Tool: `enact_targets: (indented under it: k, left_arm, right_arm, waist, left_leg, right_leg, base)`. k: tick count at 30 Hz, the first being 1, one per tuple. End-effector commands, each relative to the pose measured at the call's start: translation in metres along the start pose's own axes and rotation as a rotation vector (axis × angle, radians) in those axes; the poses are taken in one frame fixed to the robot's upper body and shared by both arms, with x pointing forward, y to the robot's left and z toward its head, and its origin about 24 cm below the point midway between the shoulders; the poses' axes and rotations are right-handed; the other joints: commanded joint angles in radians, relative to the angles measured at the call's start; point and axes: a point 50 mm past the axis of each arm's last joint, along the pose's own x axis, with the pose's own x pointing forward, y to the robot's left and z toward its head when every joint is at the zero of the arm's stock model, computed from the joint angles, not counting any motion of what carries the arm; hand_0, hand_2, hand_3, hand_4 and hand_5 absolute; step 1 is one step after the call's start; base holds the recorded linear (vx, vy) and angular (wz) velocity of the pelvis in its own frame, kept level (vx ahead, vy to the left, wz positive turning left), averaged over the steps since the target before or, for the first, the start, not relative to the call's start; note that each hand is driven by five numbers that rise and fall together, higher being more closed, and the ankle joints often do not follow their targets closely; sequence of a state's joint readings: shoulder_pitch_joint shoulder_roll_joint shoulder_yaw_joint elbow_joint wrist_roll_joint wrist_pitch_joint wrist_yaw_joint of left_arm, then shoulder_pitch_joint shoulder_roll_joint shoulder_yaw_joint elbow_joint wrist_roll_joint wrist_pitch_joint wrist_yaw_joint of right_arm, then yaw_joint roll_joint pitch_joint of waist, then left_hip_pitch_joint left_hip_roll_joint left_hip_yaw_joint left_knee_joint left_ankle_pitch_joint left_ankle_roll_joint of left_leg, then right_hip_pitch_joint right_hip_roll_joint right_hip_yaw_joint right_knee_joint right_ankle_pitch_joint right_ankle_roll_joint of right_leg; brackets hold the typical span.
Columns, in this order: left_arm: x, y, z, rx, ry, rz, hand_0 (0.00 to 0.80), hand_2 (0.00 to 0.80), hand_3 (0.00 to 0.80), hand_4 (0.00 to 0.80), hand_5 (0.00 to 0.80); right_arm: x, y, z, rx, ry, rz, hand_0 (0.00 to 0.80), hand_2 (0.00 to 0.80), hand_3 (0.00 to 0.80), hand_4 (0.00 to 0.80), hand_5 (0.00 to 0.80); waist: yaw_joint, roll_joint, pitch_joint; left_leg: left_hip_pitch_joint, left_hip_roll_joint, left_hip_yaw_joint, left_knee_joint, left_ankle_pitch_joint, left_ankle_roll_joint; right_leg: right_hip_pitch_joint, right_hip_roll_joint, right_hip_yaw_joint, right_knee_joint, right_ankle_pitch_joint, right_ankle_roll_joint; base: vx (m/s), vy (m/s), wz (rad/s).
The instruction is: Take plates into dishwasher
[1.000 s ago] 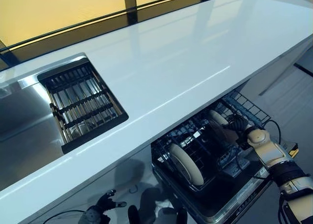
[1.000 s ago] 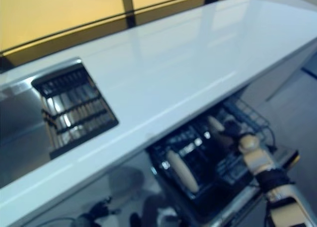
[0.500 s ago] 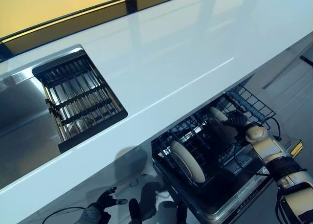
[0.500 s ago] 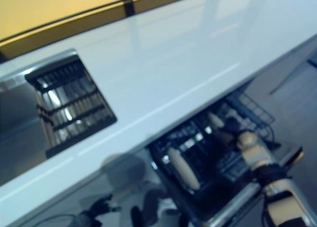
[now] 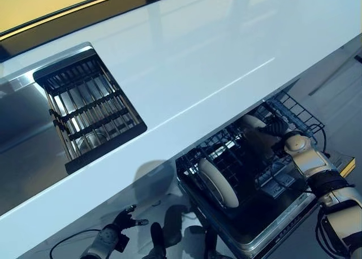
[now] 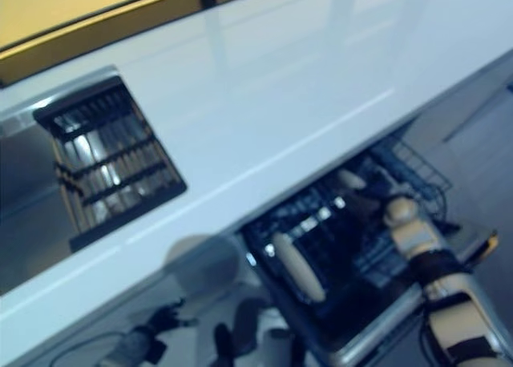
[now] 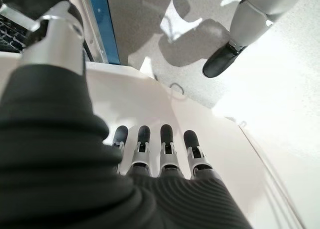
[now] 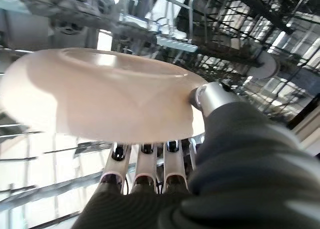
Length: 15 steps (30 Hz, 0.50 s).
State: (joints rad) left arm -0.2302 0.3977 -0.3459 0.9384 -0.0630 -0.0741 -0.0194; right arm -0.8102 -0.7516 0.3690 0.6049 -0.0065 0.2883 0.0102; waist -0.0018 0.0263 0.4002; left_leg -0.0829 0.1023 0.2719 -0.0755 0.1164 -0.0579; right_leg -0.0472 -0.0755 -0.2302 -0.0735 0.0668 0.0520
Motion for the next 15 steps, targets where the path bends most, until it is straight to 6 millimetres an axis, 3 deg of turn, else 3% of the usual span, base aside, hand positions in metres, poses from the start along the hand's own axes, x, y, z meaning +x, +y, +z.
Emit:
enact_targets:
  k: [1,9,15]
  left_arm:
    - [0.0040,-0.0001,0.0141,0.023,-0.042,-0.006,0.000,0.000,0.000,0.000,0.000]
    - [0.0048,-0.0005,0.0186,0.031,-0.057,-0.014,0.000,0.000,0.000,0.000,0.000]
    - [0.0056,-0.0017,0.0217,0.037,-0.064,-0.017,0.000,0.000,0.000,0.000,0.000]
  right_arm:
    - [0.0036,-0.0223,0.0059,-0.080,-0.002,-0.069,0.800,0.800,0.800,0.800,0.800]
    - [0.0055,-0.0206,0.0124,-0.123,-0.024,-0.032,0.800,0.800,0.800,0.800,0.800]
    - [0.0066,-0.0143,0.0061,-0.144,-0.003,-0.005,0.800,0.800,0.800,0.800,0.800]
  waist:
    - [0.039,0.005,-0.007]
    - [0.043,0.006,0.003]
    - [0.046,0.006,0.008]
  left_leg:
    - [-0.059,0.028,-0.096,0.020,0.023,-0.040]
    - [-0.065,0.030,-0.099,0.022,0.024,-0.041]
    - [-0.064,0.028,-0.099,0.018,0.024,-0.040]
  right_leg:
    - [-0.111,-0.024,-0.009,0.179,-0.051,0.020]
    - [-0.123,-0.025,-0.015,0.182,-0.046,0.021]
    - [-0.123,-0.027,-0.018,0.177,-0.043,0.023]
  base:
    - [-0.020,-0.037,0.01]
    - [-0.008,-0.014,0.01]
    - [0.000,0.000,0.00]
